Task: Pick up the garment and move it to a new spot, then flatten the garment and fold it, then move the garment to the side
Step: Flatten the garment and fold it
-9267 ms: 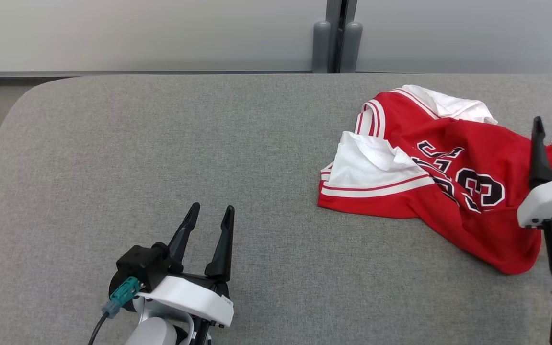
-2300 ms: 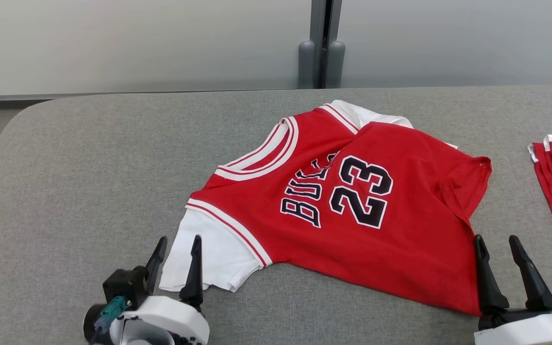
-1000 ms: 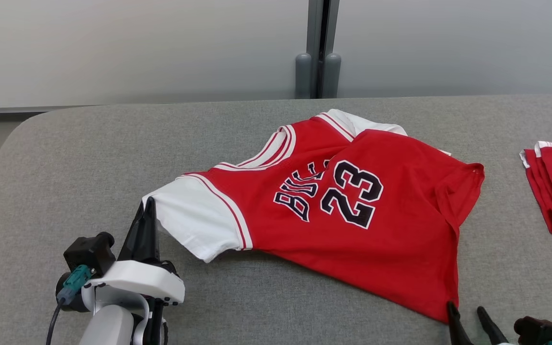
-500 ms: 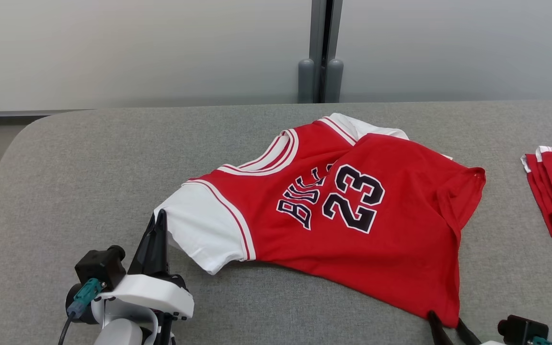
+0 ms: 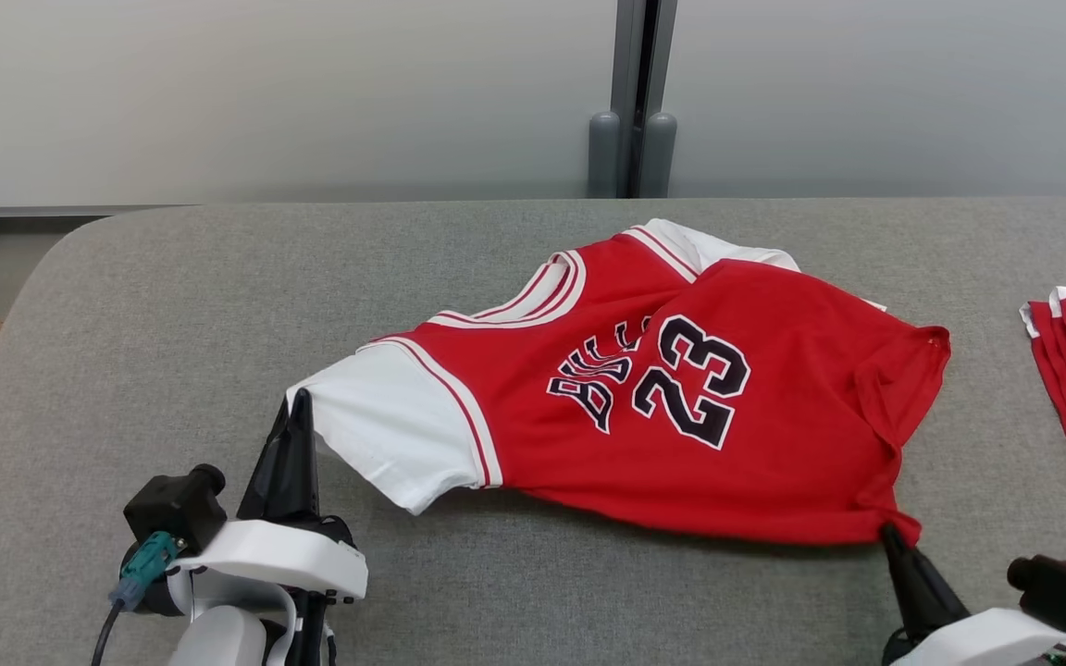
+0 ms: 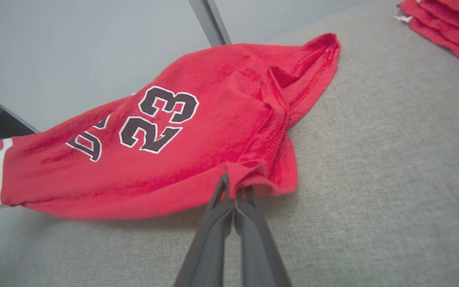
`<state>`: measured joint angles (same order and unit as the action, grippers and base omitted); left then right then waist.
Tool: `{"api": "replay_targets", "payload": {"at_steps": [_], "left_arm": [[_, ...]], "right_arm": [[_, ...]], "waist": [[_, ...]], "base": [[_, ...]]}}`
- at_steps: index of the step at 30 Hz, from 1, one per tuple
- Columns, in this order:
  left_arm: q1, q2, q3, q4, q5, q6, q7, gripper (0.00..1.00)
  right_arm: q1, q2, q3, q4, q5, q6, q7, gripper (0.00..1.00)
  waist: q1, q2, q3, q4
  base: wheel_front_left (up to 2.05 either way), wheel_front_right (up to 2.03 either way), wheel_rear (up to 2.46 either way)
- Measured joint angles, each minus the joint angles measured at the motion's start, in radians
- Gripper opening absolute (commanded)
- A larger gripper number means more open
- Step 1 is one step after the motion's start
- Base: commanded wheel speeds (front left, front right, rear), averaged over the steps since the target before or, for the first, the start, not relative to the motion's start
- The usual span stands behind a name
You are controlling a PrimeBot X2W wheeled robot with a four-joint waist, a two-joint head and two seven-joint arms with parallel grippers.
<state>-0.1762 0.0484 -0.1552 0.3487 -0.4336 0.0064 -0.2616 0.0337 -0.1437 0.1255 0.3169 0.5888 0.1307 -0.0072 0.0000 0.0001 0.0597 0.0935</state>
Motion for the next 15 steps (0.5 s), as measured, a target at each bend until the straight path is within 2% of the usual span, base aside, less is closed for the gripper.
{"api": "replay_targets", "payload": {"at_steps": [7, 9, 12, 15], "left_arm": [[-0.020, 0.000, 0.012, -0.081, -0.070, -0.027, 0.000, 0.00], [-0.033, -0.001, 0.016, -0.109, -0.146, -0.041, 0.000, 0.00], [-0.056, 0.001, 0.028, -0.163, -0.198, -0.049, 0.000, 0.00], [-0.098, 0.000, 0.029, -0.229, -0.275, -0.049, 0.000, 0.00]], "right_arm": [[-0.051, -0.072, 0.031, -0.166, 0.014, 0.000, -0.074, 0.00], [-0.072, -0.097, 0.051, -0.236, 0.041, 0.000, -0.089, 0.00], [-0.109, -0.150, 0.048, -0.310, 0.052, 0.000, -0.111, 0.00], [-0.158, -0.174, 0.032, -0.360, 0.063, 0.000, -0.128, 0.00]], "waist": [[0.0000, 0.0000, -0.015, -0.004], [0.0000, 0.0000, -0.020, -0.005], [0.0000, 0.0000, -0.030, -0.007], [0.0000, 0.0000, -0.043, -0.008]], "base": [[0.00, 0.00, 0.00], [0.00, 0.00, 0.00], [0.00, 0.00, 0.00], [0.00, 0.00, 0.00]]}}
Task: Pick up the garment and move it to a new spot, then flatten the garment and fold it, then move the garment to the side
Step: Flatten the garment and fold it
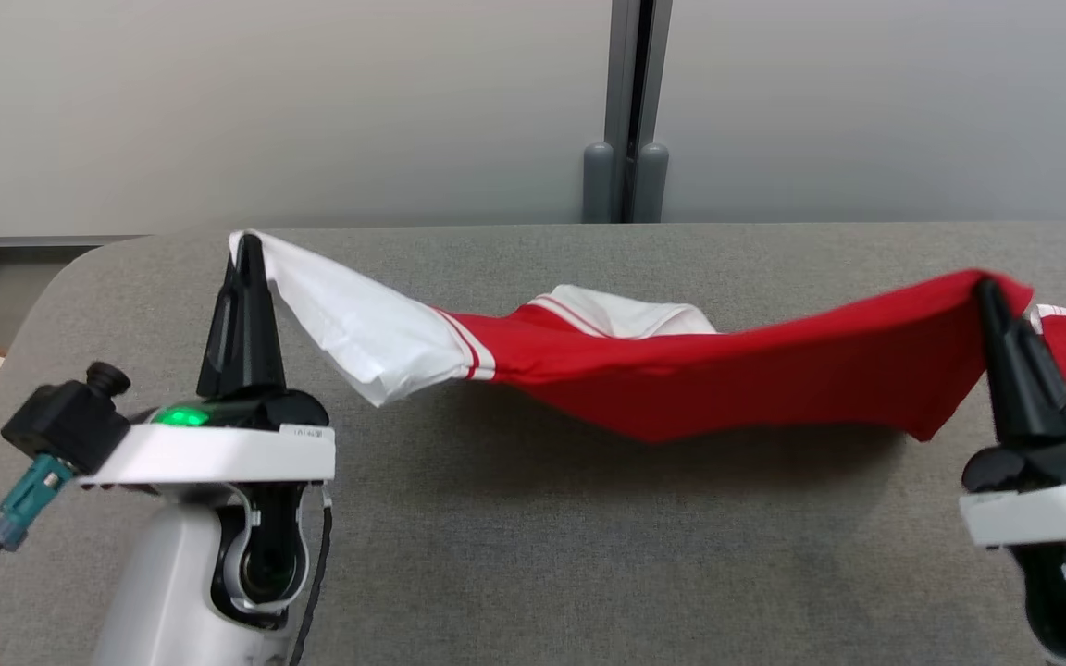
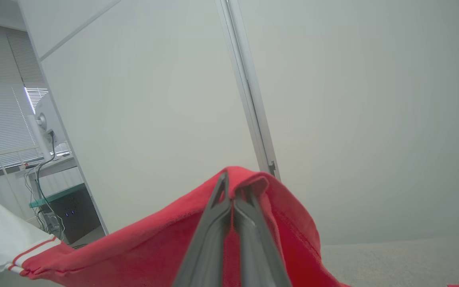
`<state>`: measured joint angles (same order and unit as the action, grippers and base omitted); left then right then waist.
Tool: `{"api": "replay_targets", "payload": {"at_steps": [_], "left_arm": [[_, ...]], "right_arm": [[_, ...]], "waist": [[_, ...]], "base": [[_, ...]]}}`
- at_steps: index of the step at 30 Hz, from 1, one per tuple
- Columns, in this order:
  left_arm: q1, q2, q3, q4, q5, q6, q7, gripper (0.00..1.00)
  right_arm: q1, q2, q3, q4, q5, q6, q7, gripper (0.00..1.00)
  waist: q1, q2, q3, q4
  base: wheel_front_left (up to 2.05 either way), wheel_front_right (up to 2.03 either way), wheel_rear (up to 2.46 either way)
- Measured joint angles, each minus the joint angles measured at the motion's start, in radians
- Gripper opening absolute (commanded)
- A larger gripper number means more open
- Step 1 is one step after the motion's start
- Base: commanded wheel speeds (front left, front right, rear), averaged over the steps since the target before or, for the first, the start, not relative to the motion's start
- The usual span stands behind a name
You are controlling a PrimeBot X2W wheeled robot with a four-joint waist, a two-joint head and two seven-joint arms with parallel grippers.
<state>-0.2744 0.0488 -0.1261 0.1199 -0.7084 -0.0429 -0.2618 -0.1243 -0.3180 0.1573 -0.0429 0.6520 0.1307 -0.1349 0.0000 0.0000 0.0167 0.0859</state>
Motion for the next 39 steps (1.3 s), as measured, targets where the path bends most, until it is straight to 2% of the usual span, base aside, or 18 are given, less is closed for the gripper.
{"api": "replay_targets", "payload": {"at_steps": [4, 9, 12, 13, 16, 19, 21, 23, 26, 27, 29, 33, 39], "left_arm": [[-0.110, 0.000, -0.020, -0.082, -0.048, 0.014, 0.017, 0.00], [-0.235, 0.000, -0.020, -0.159, -0.103, 0.066, 0.084, 0.00], [-0.301, 0.000, -0.007, -0.187, -0.125, 0.106, 0.120, 0.00], [-0.301, 0.000, -0.007, -0.187, -0.125, 0.106, 0.120, 0.00], [-0.346, 0.000, 0.009, -0.202, -0.149, 0.150, 0.150, 0.00], [-0.369, 0.001, 0.021, -0.216, -0.222, 0.193, 0.175, 0.00], [-0.376, 0.000, 0.024, -0.209, -0.282, 0.227, 0.189, 0.00], [-0.391, 0.001, 0.026, -0.184, -0.284, 0.239, 0.202, 0.00], [-0.446, 0.000, 0.065, -0.129, -0.337, 0.270, 0.210, 0.00], [-0.477, 0.001, 0.077, -0.107, -0.353, 0.279, 0.210, 0.00], [-0.562, 0.006, 0.088, -0.053, -0.348, 0.284, 0.194, 0.00], [-0.764, 0.014, 0.098, 0.077, -0.328, 0.272, 0.159, 0.00], [-1.102, 0.044, 0.110, 0.300, -0.293, 0.230, 0.096, 0.00]], "right_arm": [[-0.104, -0.012, -0.057, -0.022, 0.005, 0.000, 0.002, 0.00], [-0.218, 0.018, -0.119, -0.020, 0.008, 0.000, 0.063, 0.00], [-0.280, 0.048, -0.162, -0.009, 0.026, 0.000, 0.141, 0.00], [-0.280, 0.048, -0.162, -0.009, 0.026, 0.000, 0.141, 0.00], [-0.328, 0.089, -0.205, -0.001, 0.060, 0.000, 0.243, 0.00], [-0.360, 0.106, -0.239, -0.001, 0.052, 0.000, 0.338, 0.00], [-0.379, 0.120, -0.263, -0.002, 0.044, 0.000, 0.395, 0.00], [-0.402, 0.140, -0.272, 0.006, 0.034, 0.000, 0.449, 0.00], [-0.480, 0.181, -0.279, 0.060, 0.063, 0.000, 0.505, 0.00], [-0.516, 0.173, -0.279, 0.087, 0.051, 0.000, 0.514, 0.00], [-0.604, 0.120, -0.238, 0.121, -0.003, 0.000, 0.512, 0.00], [-0.819, 0.072, -0.176, 0.240, -0.034, 0.000, 0.454, 0.00], [-1.166, 0.012, -0.056, 0.445, -0.109, 0.000, 0.275, 0.00]], "waist": [[0.0000, 0.0000, -0.027, 0.005], [0.0000, 0.0000, -0.051, 0.012], [0.0000, 0.0000, -0.062, 0.012], [0.0000, 0.0000, -0.062, 0.012], [0.0000, 0.0000, -0.069, 0.010], [0.0000, 0.0000, -0.072, 0.006], [0.0000, 0.0000, -0.068, 0.006], [0.0000, 0.0000, -0.058, 0.004], [0.0000, 0.0000, -0.032, -0.005], [0.0000, 0.0000, -0.018, -0.008], [0.0000, 0.0000, 0.020, -0.013], [0.0000, 0.0000, 0.119, -0.017], [0.0000, 0.0000, 0.292, -0.021]], "base": [[0.00, 0.00, 0.00], [0.00, 0.00, 0.00], [0.00, 0.00, 0.00], [0.00, 0.00, 0.00], [0.00, 0.00, 0.00], [0.00, 0.00, 0.00], [0.00, 0.00, 0.00], [0.00, 0.00, 0.00], [0.00, 0.00, 0.00], [0.00, 0.00, 0.00], [0.00, 0.00, 0.00], [0.00, 0.00, 0.00], [0.00, 0.00, 0.00]]}}
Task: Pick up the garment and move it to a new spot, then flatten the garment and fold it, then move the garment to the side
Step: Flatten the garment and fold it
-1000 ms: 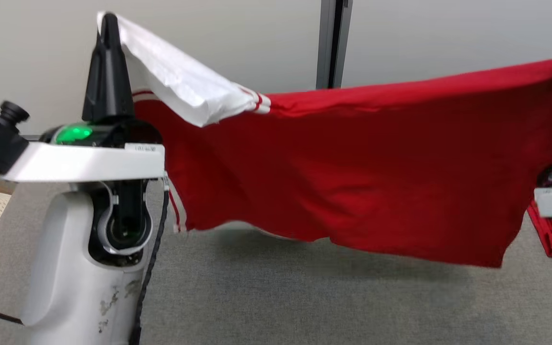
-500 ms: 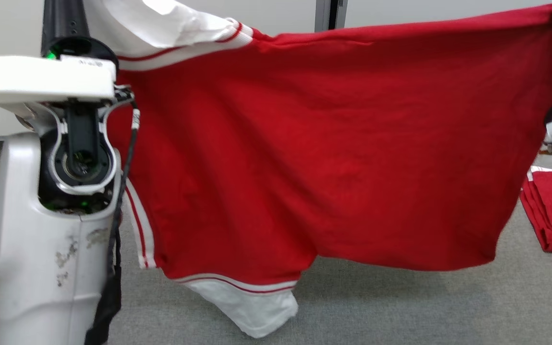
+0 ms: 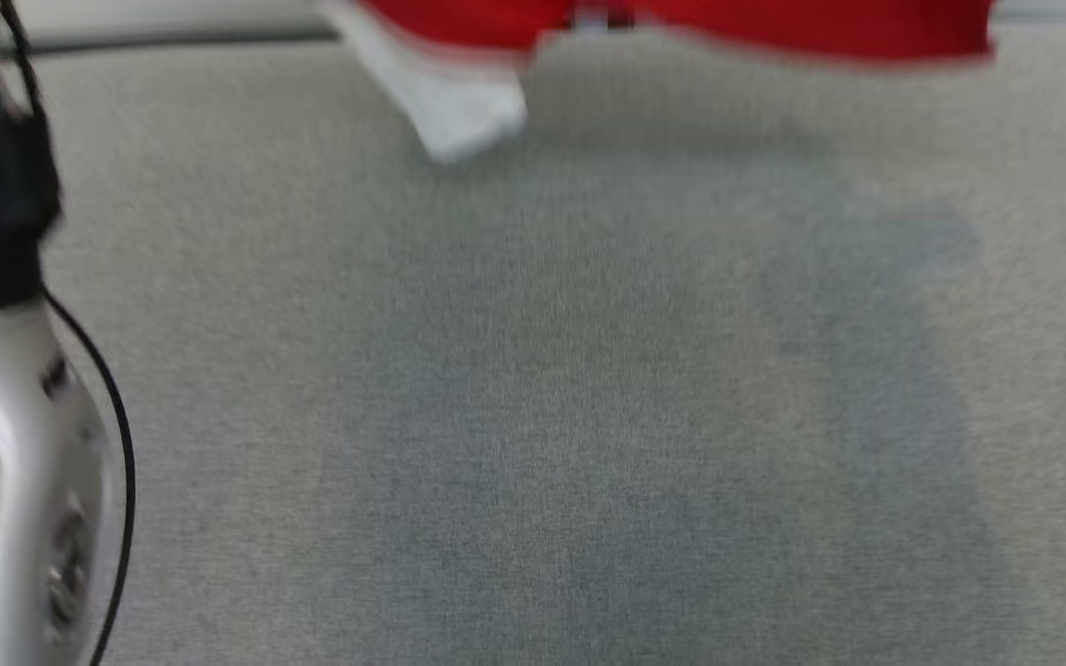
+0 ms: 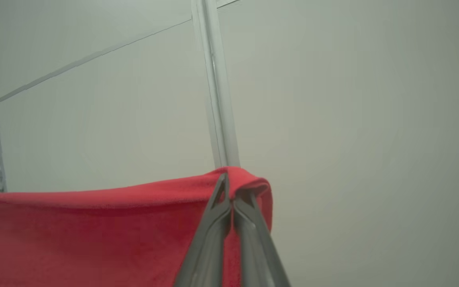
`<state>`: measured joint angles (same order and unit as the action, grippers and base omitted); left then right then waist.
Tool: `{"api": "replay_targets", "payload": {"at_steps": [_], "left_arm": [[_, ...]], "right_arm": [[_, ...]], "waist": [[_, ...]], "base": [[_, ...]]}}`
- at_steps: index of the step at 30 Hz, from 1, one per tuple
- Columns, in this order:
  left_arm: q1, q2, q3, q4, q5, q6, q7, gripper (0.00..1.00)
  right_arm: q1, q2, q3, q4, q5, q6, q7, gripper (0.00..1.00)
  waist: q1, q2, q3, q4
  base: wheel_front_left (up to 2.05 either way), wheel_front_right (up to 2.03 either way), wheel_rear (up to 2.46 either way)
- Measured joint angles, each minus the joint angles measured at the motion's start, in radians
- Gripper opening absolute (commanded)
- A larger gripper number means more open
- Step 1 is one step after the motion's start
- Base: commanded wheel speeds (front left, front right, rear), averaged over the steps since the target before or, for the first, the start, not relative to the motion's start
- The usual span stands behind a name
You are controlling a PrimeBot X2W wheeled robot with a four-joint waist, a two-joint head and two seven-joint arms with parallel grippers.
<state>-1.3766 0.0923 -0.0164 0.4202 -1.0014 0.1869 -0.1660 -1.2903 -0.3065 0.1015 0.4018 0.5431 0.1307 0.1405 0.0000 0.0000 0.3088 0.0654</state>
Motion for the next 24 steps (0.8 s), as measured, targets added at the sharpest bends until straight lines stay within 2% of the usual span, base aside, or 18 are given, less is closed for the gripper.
{"api": "replay_targets", "payload": {"at_steps": [5, 9, 11, 17, 24], "left_arm": [[-0.185, 0.005, 0.009, 0.148, 0.021, -0.075, -0.068, 0.00], [-0.210, 0.006, 0.025, 0.247, 0.063, -0.120, -0.091, 0.00], [-0.210, -0.003, 0.038, 0.281, 0.072, -0.145, -0.094, 0.00], [-0.102, -0.022, 0.078, 0.318, 0.210, -0.217, -0.095, 0.00], [0.117, -0.034, 0.091, 0.328, 0.363, -0.289, -0.096, 0.00]], "right_arm": [[-0.198, -0.011, 0.051, 0.145, -0.056, 0.001, -0.233, 0.00], [-0.217, -0.007, 0.118, 0.246, -0.021, 0.001, -0.349, 0.00], [-0.215, 0.000, 0.107, 0.274, 0.031, 0.001, -0.382, 0.00], [-0.019, -0.004, 0.201, 0.301, 0.108, 0.001, -0.398, 0.00], [0.181, -0.036, 0.267, 0.274, 0.176, 0.001, -0.400, 0.00]], "waist": [[0.0000, 0.0000, 0.139, 0.001], [0.0000, 0.0000, 0.224, 0.007], [0.0000, -0.0001, 0.258, 0.011], [0.0001, 0.0000, 0.307, 0.039], [0.0001, 0.0000, 0.269, 0.052]], "base": [[0.00, 0.00, 0.00], [0.00, 0.00, 0.00], [0.00, 0.00, 0.00], [0.00, 0.00, 0.00], [0.00, 0.00, 0.00]]}}
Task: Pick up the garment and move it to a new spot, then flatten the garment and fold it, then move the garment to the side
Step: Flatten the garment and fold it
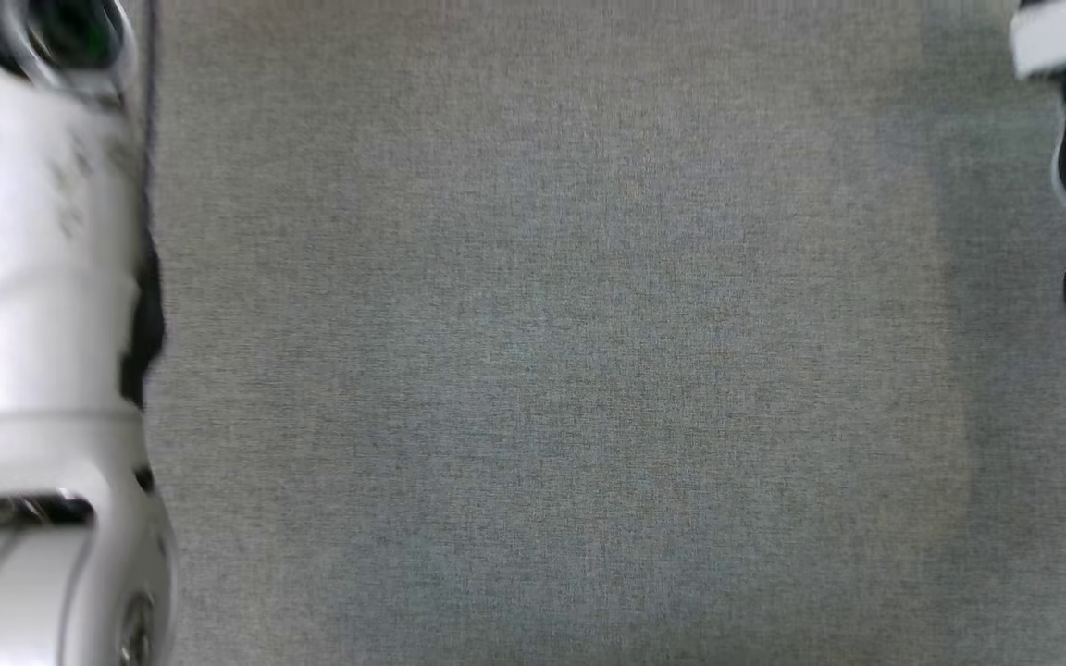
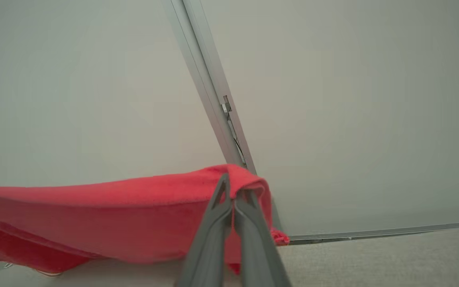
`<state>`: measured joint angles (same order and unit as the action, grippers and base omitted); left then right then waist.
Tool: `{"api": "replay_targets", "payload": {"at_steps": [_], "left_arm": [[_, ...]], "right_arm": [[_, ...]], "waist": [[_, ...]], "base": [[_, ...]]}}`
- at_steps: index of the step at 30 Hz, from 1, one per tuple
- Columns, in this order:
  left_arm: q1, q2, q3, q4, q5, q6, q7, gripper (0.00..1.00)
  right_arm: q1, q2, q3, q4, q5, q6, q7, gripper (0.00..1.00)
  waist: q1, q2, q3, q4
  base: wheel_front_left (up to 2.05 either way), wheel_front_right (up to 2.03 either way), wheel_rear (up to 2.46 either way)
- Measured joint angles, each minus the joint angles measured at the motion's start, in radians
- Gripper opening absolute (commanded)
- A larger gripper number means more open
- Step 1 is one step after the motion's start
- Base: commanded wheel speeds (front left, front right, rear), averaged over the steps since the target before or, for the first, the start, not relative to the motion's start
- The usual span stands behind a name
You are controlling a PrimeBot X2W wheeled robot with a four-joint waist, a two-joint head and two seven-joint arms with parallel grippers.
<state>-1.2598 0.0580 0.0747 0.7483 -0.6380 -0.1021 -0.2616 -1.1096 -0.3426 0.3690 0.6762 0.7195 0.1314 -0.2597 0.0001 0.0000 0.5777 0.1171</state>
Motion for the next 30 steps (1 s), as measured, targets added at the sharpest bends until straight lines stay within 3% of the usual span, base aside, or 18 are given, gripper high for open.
{"api": "replay_targets", "payload": {"at_steps": [5, 12, 21, 30], "left_arm": [[0.239, 0.032, -0.136, 0.019, 0.110, -0.024, 0.000, 0.00], [0.456, 0.128, -0.290, -0.015, 0.098, -0.027, 0.000, 0.00], [0.618, 0.204, -0.378, -0.041, 0.118, -0.028, 0.000, 0.00], [0.752, 0.248, -0.506, -0.049, 0.143, -0.028, 0.000, 0.00]], "right_arm": [[0.126, -0.024, 0.088, 0.022, 0.066, 0.000, -0.001, 0.00], [0.232, -0.061, 0.287, 0.081, 0.122, -0.001, 0.005, 0.00], [0.301, -0.090, 0.495, 0.152, 0.144, -0.001, 0.024, 0.00], [0.370, -0.123, 0.633, 0.214, 0.213, -0.001, 0.071, 0.00]], "waist": [[0.0000, 0.0000, -0.075, 0.002], [0.0000, 0.0000, -0.182, 0.004], [0.0000, 0.0000, -0.318, 0.016], [0.0000, 0.0000, -0.447, 0.037]], "base": [[0.00, 0.00, 0.00], [0.00, 0.00, 0.00], [0.00, 0.00, 0.00], [0.00, 0.00, 0.00]]}}
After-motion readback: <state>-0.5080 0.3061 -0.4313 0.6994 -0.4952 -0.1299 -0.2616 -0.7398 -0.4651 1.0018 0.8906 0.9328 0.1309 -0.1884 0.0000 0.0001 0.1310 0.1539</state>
